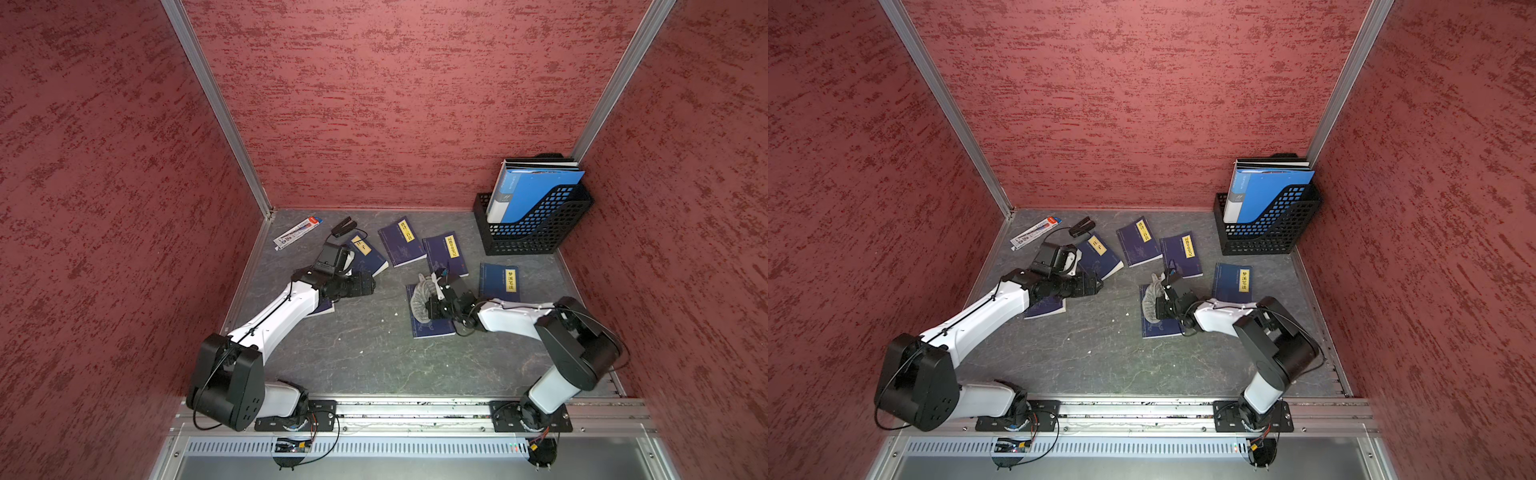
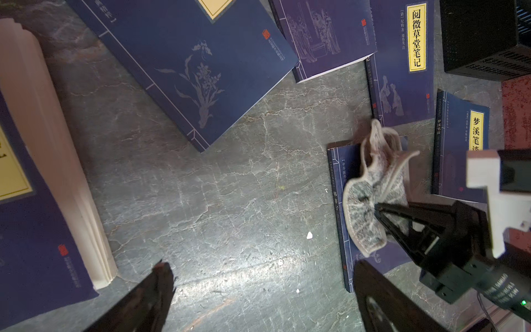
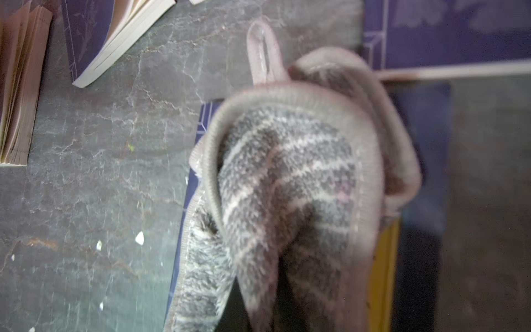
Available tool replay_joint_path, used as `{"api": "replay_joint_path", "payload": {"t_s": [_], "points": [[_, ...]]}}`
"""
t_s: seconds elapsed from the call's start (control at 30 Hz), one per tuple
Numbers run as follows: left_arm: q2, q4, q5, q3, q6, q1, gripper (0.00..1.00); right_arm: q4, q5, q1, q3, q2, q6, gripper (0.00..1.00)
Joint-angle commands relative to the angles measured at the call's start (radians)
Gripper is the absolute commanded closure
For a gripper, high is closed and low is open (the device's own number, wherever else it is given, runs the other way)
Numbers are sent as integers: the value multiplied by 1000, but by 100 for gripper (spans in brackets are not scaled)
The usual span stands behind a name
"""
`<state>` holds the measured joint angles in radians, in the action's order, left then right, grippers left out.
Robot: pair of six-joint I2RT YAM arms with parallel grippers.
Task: Wipe the cover of the book
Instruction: Wipe the dirt from the cover of the book.
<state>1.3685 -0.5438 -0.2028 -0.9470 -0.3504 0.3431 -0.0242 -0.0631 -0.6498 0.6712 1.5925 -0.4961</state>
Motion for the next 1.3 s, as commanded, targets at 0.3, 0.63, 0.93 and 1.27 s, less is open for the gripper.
{"api": "replay_joint_path", "payload": {"t_s": [0.3,0.63,0.93,1.27], "points": [[51,32,-15,-49,22,5,2,197,17,-80,-210,-120,-174,91],[26,36,-22,-26,13,10,2,88,52,-21,65,182,-37,91],[0,46,-12,10,4,12,2,133,26,-8,285,317,33,92],[16,28,-3,-27,29,8,1,144,22,-144,3,99,-113,92]]}}
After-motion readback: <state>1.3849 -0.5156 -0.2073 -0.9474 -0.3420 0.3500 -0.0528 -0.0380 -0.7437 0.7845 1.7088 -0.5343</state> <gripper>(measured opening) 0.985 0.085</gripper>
